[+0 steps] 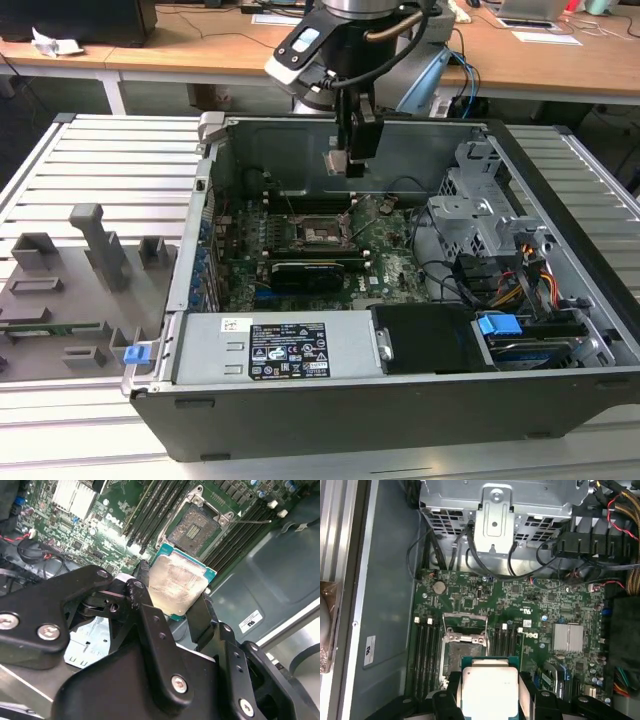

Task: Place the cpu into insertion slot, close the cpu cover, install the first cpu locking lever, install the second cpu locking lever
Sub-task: 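Place the cpu into insertion slot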

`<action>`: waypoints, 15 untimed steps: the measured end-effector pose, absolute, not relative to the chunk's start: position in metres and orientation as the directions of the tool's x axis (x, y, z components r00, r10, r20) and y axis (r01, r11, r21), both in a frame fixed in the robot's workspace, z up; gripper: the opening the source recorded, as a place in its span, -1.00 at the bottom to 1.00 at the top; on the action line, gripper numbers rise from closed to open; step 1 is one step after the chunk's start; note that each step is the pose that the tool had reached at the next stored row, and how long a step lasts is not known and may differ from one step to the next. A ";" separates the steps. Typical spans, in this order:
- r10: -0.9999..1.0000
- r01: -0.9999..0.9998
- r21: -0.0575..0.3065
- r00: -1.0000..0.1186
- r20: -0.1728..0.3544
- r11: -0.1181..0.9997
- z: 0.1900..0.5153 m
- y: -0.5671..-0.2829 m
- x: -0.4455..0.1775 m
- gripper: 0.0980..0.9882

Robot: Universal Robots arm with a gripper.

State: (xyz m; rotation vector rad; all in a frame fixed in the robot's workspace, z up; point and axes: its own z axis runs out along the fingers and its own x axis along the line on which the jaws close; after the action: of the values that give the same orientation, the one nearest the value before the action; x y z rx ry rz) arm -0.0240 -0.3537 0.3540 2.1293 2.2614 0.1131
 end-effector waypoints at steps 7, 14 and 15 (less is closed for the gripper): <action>1.000 0.997 0.073 -0.012 0.026 0.010 0.350 -0.354 -0.024 0.00; 1.000 0.997 0.072 -0.012 0.026 0.010 0.340 -0.354 -0.024 0.00; 1.000 0.997 0.072 -0.012 0.026 0.010 0.337 -0.354 -0.024 0.00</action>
State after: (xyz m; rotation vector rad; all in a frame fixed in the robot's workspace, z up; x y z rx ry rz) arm -0.0241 -0.3537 0.3372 2.1850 2.2092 0.1077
